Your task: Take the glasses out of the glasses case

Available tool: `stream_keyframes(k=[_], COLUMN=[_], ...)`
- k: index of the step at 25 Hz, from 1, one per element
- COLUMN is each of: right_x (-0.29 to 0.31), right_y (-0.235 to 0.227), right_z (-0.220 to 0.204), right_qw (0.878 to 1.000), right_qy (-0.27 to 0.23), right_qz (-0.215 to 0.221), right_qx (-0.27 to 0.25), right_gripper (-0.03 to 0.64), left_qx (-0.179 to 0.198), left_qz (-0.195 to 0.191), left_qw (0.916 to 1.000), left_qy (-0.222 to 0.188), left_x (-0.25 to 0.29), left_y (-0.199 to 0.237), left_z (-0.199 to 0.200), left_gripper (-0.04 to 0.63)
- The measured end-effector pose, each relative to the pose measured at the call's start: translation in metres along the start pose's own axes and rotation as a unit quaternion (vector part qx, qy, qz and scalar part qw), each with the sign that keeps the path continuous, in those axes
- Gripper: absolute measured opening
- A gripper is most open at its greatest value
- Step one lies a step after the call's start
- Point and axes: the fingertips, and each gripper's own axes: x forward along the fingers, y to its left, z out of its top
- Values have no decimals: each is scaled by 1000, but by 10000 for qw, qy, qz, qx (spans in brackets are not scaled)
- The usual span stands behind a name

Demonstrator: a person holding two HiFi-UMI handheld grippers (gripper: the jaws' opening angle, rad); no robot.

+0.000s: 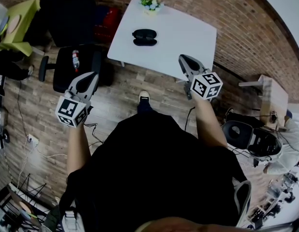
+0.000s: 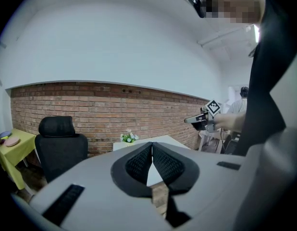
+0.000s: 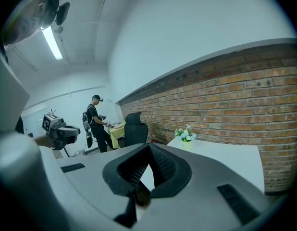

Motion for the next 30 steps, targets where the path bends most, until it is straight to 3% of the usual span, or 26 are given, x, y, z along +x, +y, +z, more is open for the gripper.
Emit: stream_keyframes(k=[30], right_x=[65], right_y=[-74], right_z=[11], right_qw=[9991], right_qy=[225], right_qz=[288], right_qx=[199], right_gripper=[15], left_qx=[-150], left_qz=[296], left_qw=[9994], left_qy=[130], left_x=[77], left_y=[38], left_z=[15], left_gripper=[11])
